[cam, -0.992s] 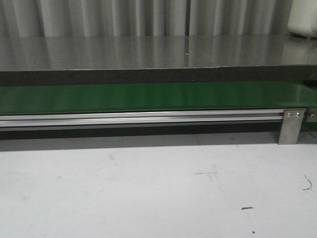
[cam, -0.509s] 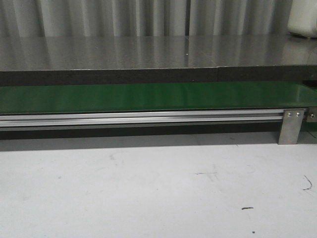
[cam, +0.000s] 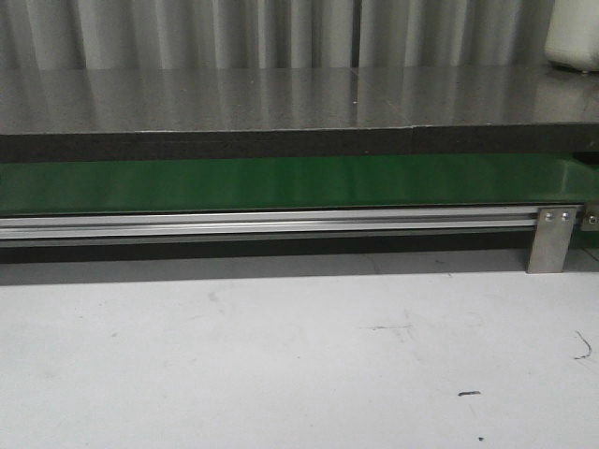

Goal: Move button from left to right

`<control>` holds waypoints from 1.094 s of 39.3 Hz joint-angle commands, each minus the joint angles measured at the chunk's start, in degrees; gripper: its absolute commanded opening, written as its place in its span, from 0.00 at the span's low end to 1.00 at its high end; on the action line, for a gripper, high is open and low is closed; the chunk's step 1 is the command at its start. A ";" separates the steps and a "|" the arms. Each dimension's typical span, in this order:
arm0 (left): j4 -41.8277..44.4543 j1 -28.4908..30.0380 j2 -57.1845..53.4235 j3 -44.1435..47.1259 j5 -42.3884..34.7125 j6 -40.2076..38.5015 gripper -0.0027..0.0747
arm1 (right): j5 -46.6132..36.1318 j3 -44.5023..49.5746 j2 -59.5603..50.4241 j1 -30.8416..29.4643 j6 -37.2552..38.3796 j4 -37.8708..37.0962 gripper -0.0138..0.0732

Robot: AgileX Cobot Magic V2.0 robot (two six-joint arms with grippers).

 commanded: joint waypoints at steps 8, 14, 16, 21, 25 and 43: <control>-0.44 0.12 -1.09 1.56 -4.38 -0.71 0.01 | -6.30 11.10 -7.83 1.05 -0.36 1.16 0.08; -0.44 0.12 -0.97 1.56 -4.38 -0.71 0.01 | -5.15 14.28 -11.89 1.05 -0.36 1.92 0.08; -0.44 0.12 -0.97 1.56 -4.38 -0.71 0.01 | -5.17 14.32 -11.87 1.05 -0.36 1.92 0.08; -0.44 0.12 -0.97 1.56 -4.38 -0.71 0.01 | -5.08 14.32 -11.88 1.05 -0.36 1.92 0.08; -0.44 0.12 -0.97 1.56 -4.38 -0.71 0.01 | -5.09 14.27 -11.82 1.05 -0.36 1.92 0.08; -0.44 0.12 -0.97 1.56 -4.38 -0.71 0.01 | -5.09 14.27 -11.82 1.05 -0.36 1.92 0.08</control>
